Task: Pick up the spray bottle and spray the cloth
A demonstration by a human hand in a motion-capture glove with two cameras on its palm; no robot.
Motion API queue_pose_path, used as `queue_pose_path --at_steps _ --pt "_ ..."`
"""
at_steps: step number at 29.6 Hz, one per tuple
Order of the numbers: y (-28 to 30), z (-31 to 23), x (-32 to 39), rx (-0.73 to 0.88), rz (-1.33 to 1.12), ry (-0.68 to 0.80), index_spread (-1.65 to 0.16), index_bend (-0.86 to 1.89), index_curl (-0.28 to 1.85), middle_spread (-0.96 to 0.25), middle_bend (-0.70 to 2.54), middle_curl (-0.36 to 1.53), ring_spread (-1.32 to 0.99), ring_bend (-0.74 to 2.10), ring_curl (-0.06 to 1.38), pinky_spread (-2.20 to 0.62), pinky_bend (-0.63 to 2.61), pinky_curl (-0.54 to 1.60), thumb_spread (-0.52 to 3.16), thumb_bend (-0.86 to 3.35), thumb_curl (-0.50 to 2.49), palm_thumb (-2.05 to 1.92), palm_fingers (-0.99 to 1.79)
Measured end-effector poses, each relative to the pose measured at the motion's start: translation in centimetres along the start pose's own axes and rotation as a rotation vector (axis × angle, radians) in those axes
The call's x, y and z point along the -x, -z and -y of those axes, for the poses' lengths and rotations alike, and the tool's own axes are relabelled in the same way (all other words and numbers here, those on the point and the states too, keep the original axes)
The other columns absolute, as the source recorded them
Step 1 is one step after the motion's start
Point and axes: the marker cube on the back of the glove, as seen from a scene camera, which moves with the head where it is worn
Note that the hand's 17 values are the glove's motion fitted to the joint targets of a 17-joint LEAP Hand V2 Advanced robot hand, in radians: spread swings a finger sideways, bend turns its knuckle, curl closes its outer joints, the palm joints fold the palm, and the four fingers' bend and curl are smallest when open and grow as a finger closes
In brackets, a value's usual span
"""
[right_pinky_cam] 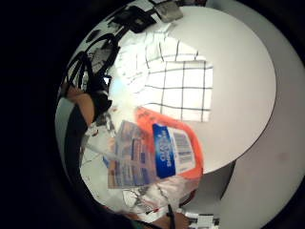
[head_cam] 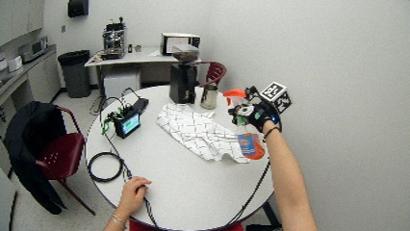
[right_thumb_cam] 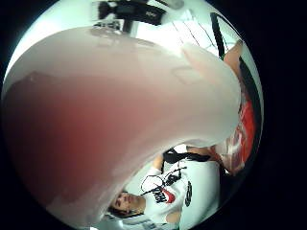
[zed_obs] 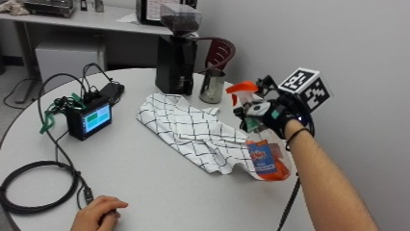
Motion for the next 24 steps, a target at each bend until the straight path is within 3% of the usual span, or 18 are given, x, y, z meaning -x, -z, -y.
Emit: queue_pose_path --at_steps 5,14,20,24 --pt "-0.7 -0.1 -1.3 0.017 0.007 -0.032 -0.23 0.17 0.38 -0.1 0.51 0.46 -0.11 0.54 0.42 -0.01 0.16 0.26 0.93 -0.03 0.48 0.85 1.18" --pt "3.4 -1.8 5.4 -0.071 -0.062 0.064 -0.22 0.16 0.39 -0.1 0.5 0.45 -0.11 0.55 0.42 -0.03 0.19 0.28 0.94 -0.03 0.48 0.84 1.23" --pt "-0.9 -0.6 0.6 0.026 -0.045 -0.037 -0.22 0.17 0.4 -0.1 0.49 0.45 -0.12 0.56 0.42 -0.05 0.19 0.3 0.94 -0.03 0.48 0.83 1.24" --pt "-0.3 -0.5 0.3 0.016 -0.05 -0.045 -0.22 0.17 0.4 -0.1 0.5 0.45 -0.11 0.56 0.42 -0.05 0.19 0.3 0.94 -0.03 0.48 0.83 1.24"
